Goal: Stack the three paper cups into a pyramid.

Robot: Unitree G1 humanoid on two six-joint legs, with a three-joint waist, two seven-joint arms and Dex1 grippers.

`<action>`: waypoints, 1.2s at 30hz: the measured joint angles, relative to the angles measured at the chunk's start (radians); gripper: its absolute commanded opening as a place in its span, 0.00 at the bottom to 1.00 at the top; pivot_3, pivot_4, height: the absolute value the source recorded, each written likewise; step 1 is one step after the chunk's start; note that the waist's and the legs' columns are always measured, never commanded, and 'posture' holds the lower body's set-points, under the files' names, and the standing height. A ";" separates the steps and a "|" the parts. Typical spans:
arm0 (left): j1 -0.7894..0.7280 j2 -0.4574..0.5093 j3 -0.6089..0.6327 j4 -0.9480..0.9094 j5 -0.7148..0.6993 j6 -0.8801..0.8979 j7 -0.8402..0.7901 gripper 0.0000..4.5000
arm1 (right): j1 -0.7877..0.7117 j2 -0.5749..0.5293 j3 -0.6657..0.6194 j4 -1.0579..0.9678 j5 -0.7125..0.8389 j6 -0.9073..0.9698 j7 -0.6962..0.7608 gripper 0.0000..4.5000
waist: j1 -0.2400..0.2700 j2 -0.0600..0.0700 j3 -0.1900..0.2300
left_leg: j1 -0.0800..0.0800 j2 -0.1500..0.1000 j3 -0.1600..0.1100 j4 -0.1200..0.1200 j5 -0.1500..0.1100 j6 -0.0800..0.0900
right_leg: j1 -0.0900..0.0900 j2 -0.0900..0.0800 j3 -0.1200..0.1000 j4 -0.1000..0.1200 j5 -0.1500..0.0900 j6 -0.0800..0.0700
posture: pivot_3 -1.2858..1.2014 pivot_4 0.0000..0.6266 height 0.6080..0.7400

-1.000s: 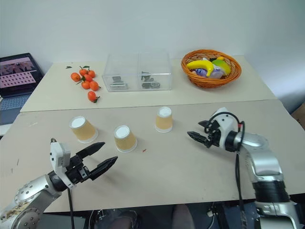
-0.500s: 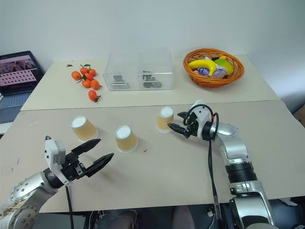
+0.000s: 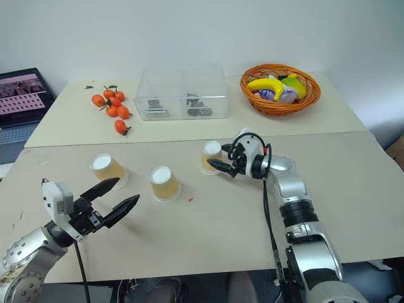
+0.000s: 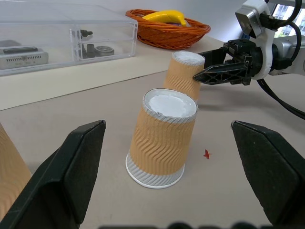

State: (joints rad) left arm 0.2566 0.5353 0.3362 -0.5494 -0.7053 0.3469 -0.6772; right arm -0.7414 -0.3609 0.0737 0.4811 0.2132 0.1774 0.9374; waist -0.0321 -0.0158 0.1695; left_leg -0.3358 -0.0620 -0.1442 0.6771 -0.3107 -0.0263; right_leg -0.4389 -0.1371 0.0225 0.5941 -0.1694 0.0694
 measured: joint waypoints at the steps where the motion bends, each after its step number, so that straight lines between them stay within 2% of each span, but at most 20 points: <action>1: 0.000 -0.007 0.000 0.000 0.000 0.000 0.004 1.00 | -0.015 0.008 0.000 0.016 -0.003 -0.009 0.000 0.86 | -0.002 0.000 0.000 | 0.000 0.000 0.000 0.000 0.000 0.000 | 0.000 0.000 0.000 0.000 0.000 0.000 | 0.52 0.24 0.99; 7: 0.022 -0.040 -0.008 0.001 0.013 -0.001 0.019 1.00 | -0.054 0.036 0.000 0.081 -0.006 -0.036 -0.002 0.86 | -0.010 0.000 0.000 | 0.000 0.001 0.000 0.000 0.000 0.000 | 0.000 0.002 0.001 0.000 0.001 -0.001 | 0.52 0.24 0.99; 8: 0.028 -0.050 -0.010 0.002 0.016 -0.002 0.021 1.00 | -0.059 0.039 0.000 0.089 -0.006 -0.039 0.000 0.77 | -0.011 0.000 0.000 | 0.000 0.002 0.000 0.000 0.000 -0.001 | 0.000 0.003 0.001 0.000 0.001 -0.001 | 0.52 0.24 0.99; 10: 0.032 -0.056 -0.012 0.003 0.020 -0.002 0.022 1.00 | -0.060 0.039 0.000 0.092 -0.006 -0.040 0.004 0.70 | -0.011 0.000 0.000 | 0.000 0.004 0.000 0.000 -0.001 -0.001 | -0.001 0.005 0.001 0.000 0.001 -0.002 | 0.52 0.24 0.99; 11: 0.033 -0.058 -0.012 0.003 0.023 -0.002 0.023 1.00 | -0.060 0.039 0.000 0.092 -0.006 -0.041 0.010 0.62 | -0.011 0.000 0.000 | 0.000 0.004 0.000 0.000 -0.001 -0.001 | -0.001 0.005 0.001 0.000 0.001 -0.002 | 0.52 0.24 0.99; 12: 0.033 -0.060 -0.012 0.004 0.025 -0.002 0.024 1.00 | -0.060 0.039 0.000 0.092 -0.006 -0.044 0.013 0.61 | -0.011 0.000 0.000 | 0.000 0.005 0.000 0.000 -0.001 -0.002 | -0.001 0.005 0.001 0.000 0.002 -0.003 | 0.52 0.24 0.99; 17: 0.032 -0.065 -0.013 0.011 0.037 -0.002 0.027 1.00 | -0.057 0.025 -0.005 0.087 -0.003 -0.043 0.025 0.61 | -0.011 0.000 0.000 | 0.000 0.005 0.000 0.000 -0.001 -0.002 | -0.001 0.006 0.001 0.000 0.002 -0.003 | 0.52 0.24 0.99; 27: 0.042 -0.065 -0.006 0.013 0.035 -0.001 0.030 1.00 | 0.147 -0.131 0.015 -0.249 0.084 0.103 0.240 0.61 | -0.010 0.000 0.000 | 0.001 0.007 0.001 0.000 -0.002 -0.002 | 0.000 0.008 0.001 0.000 0.002 -0.003 | 0.52 0.24 0.99; 36: 0.041 -0.065 -0.007 0.012 0.035 0.002 0.039 1.00 | 0.158 -0.065 0.065 -0.305 0.085 0.138 0.235 0.61 | -0.012 0.000 0.000 | 0.003 0.007 0.003 0.000 -0.002 -0.003 | 0.000 0.008 0.003 0.001 0.003 -0.004 | 0.52 0.24 0.99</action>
State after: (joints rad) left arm 0.2974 0.4701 0.3295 -0.5370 -0.6707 0.3485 -0.6381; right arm -0.5832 -0.4264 0.1389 0.1761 0.2980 0.3152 1.1721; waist -0.0439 -0.0157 0.1693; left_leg -0.3325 -0.0547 -0.1410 0.6776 -0.3127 -0.0290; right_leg -0.4385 -0.1290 0.0258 0.5947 -0.1668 0.0653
